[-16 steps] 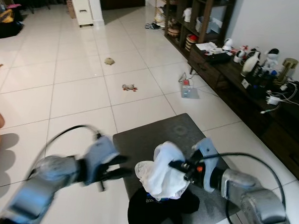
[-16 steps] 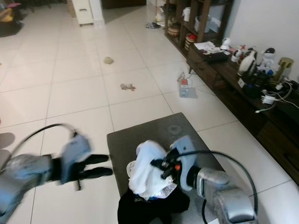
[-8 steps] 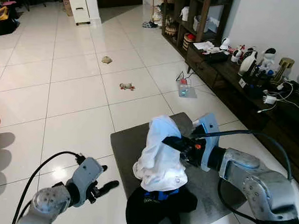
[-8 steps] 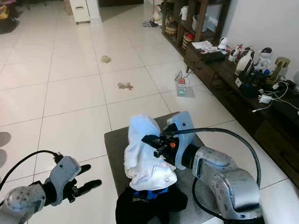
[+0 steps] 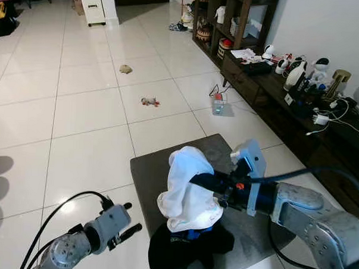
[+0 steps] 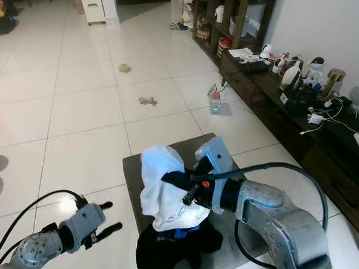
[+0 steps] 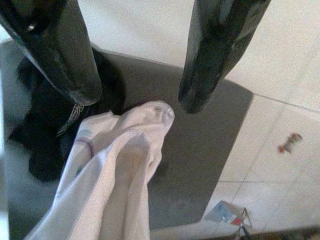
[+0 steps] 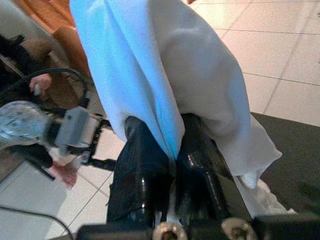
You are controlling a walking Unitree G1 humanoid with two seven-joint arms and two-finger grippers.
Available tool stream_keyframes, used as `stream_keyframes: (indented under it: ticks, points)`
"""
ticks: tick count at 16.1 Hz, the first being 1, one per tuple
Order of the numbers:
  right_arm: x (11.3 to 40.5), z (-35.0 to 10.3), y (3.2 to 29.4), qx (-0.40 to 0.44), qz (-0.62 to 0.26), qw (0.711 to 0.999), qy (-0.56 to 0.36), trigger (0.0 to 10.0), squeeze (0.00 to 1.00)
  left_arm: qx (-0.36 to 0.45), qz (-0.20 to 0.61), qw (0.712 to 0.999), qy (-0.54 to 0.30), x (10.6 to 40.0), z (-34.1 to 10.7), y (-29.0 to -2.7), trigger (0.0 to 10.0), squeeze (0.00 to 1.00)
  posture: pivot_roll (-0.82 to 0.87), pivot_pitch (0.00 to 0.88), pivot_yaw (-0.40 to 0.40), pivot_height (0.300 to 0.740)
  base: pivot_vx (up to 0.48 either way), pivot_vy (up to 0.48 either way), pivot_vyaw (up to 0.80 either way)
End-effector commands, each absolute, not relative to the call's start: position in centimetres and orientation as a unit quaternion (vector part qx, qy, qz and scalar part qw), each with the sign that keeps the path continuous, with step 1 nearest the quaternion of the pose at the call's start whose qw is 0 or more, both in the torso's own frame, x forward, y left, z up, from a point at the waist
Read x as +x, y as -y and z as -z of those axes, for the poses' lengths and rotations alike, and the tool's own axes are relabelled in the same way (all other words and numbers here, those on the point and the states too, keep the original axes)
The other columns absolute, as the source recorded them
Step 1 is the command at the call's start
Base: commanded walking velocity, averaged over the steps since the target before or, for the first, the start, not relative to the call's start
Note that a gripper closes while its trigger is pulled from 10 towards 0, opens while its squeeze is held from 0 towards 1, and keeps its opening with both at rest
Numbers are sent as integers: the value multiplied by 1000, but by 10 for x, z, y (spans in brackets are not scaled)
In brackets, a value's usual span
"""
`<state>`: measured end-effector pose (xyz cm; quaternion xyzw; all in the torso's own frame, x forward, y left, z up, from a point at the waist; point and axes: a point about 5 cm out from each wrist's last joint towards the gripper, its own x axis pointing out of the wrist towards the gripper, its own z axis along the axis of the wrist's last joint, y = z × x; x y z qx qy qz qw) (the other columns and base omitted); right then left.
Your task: Hang hanger
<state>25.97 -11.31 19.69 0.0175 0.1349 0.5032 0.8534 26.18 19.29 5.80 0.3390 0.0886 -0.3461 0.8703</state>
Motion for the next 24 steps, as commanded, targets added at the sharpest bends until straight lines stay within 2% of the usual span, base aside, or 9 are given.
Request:
stream_keyframes:
  ticks: [1,2,4,8,11,14,20,24]
  points:
    - [250,-206,108,11,-537,836,-109,0,0,391,338,853,-77,265,-56,-198,10000,0,-65,125,-41,740,0,0,0]
    - [249,-207,107,11,-540,835,-108,0,0,395,336,852,-73,265,-56,-198,10000,0,-65,125,-41,740,0,0,0]
    - [241,-206,106,2,-561,821,-105,0,0,371,301,878,-36,278,-62,-193,10000,0,-71,125,-46,740,0,0,0]
    - [237,-206,106,-3,-571,814,-104,0,0,358,332,872,-23,285,-60,-177,10000,0,-80,125,-49,740,0,0,0]
    - [237,-206,104,-4,-572,814,-102,0,0,344,375,859,-46,288,-58,-170,10000,0,-84,123,-48,740,0,0,0]
    - [237,-204,102,-6,-573,813,-103,0,0,349,422,832,-90,282,-54,-177,10000,0,-82,121,-46,740,0,0,0]
    - [238,-202,99,-12,-578,810,-103,0,0,322,451,823,-124,277,-45,-173,10000,0,-77,113,-45,740,0,0,0]
    - [237,-205,96,-11,-584,806,-97,0,0,294,421,852,-102,288,-47,-164,10000,0,-85,107,-47,740,0,0,0]
